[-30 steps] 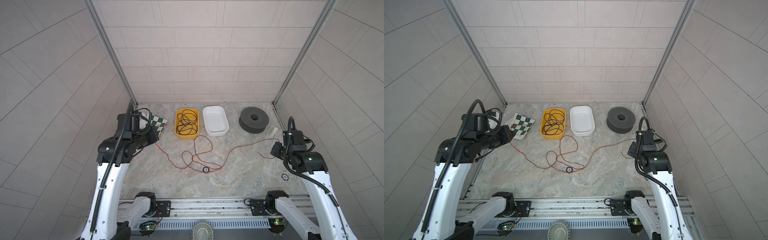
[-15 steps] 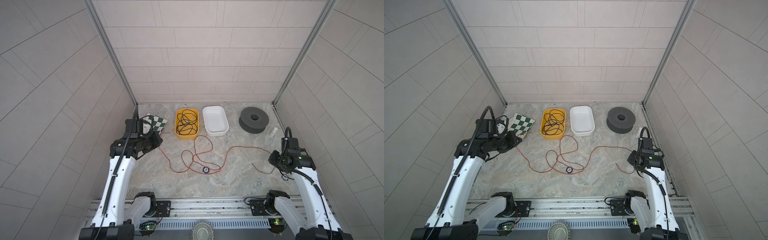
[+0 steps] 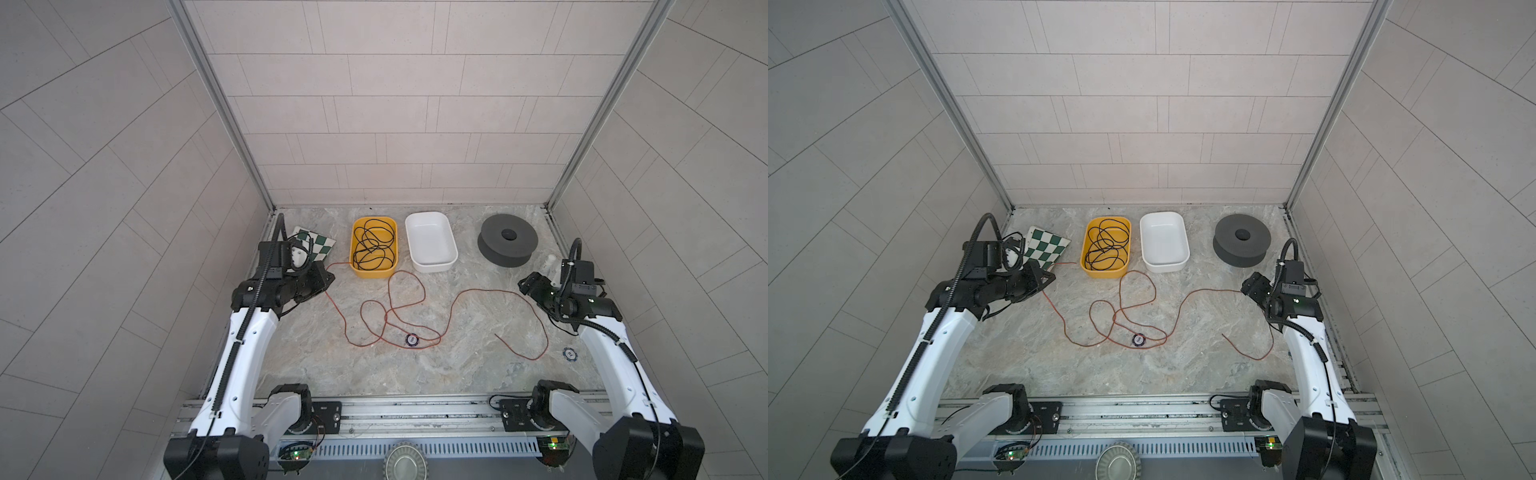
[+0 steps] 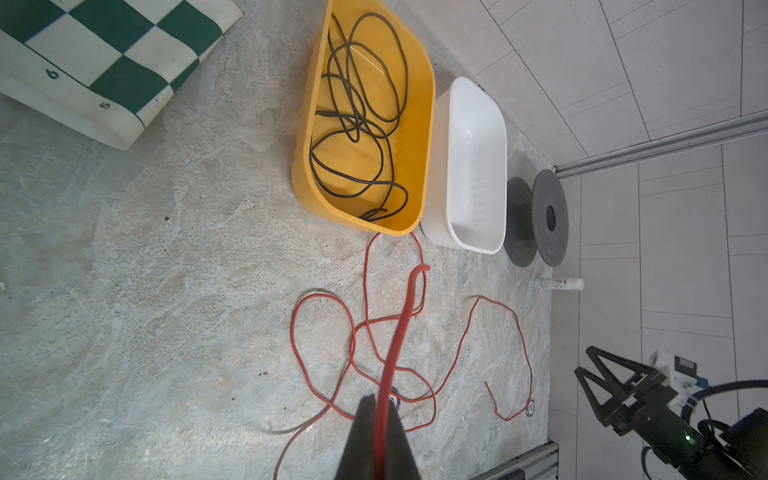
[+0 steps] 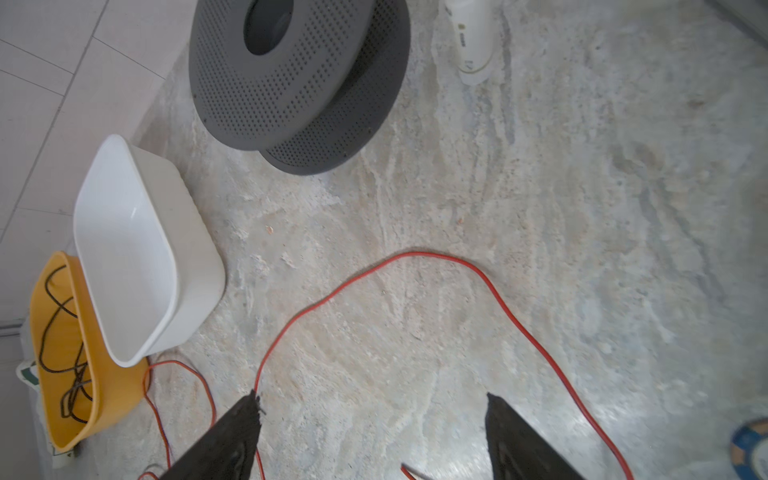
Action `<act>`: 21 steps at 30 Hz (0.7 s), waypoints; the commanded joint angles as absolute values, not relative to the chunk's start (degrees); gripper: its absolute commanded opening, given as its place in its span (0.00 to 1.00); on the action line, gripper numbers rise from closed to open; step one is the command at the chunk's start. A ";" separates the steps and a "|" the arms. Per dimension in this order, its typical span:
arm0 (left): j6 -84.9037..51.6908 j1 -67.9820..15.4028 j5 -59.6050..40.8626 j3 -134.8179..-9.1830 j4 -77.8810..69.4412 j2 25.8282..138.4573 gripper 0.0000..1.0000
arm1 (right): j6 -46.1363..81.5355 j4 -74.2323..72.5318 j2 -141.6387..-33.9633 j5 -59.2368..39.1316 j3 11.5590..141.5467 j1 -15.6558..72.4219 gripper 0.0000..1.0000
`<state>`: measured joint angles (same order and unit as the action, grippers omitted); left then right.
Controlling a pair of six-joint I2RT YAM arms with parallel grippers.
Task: Wrap the cables
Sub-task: 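Move the open right gripper to the grey spool's near flange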
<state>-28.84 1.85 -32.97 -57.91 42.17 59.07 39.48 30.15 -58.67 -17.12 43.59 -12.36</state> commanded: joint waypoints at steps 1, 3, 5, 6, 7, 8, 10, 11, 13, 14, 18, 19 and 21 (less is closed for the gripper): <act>-27.82 2.09 -36.68 -57.05 38.52 58.87 0.00 | 45.32 17.40 -62.23 -20.54 42.99 -11.97 0.84; -27.76 2.07 -37.55 -57.32 38.29 59.11 0.00 | 47.76 12.33 -64.79 -20.79 42.81 -11.56 0.84; -28.10 2.03 -37.43 -57.03 37.80 58.76 0.00 | 49.47 8.15 -67.67 -20.68 43.33 -10.97 0.84; -28.54 2.11 -37.43 -56.74 37.35 58.53 0.00 | 49.88 6.95 -69.21 -20.11 44.01 -10.54 0.84; -29.10 2.09 -37.63 -56.29 36.74 58.45 0.00 | 50.13 6.32 -70.94 -19.52 45.01 -10.16 0.84; -29.51 2.11 -37.99 -55.87 36.29 58.44 0.00 | 50.66 5.69 -72.52 -19.28 45.92 -9.98 0.84; -30.27 2.06 -38.78 -55.35 35.95 58.70 0.00 | 52.96 3.42 -76.39 -19.81 47.47 -9.80 0.84; -30.52 2.06 -39.18 -55.21 35.82 58.80 0.00 | 53.79 2.17 -78.10 -20.23 47.92 -9.84 0.83; -30.88 2.04 -39.91 -55.09 35.77 58.81 0.00 | 55.03 -0.09 -81.92 -21.38 49.15 -9.76 0.81; -31.15 2.05 -39.99 -54.97 35.77 58.82 0.00 | 55.09 -0.60 -83.46 -21.64 49.85 -9.69 0.80; -32.34 1.99 -40.48 -54.67 35.34 58.47 0.00 | 55.99 -5.36 -90.06 -21.24 51.32 -8.92 0.78; -32.46 1.94 -40.43 -54.43 35.27 58.45 0.00 | 56.13 -6.14 -91.71 -21.02 51.74 -8.64 0.77; -32.45 1.99 -40.44 -54.42 35.33 58.40 0.00 | 56.33 -8.40 -94.14 -20.64 52.20 -8.14 0.76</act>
<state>-31.94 1.85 -39.48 -54.96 36.53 59.13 54.39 -3.66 -92.16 -21.23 51.31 -8.93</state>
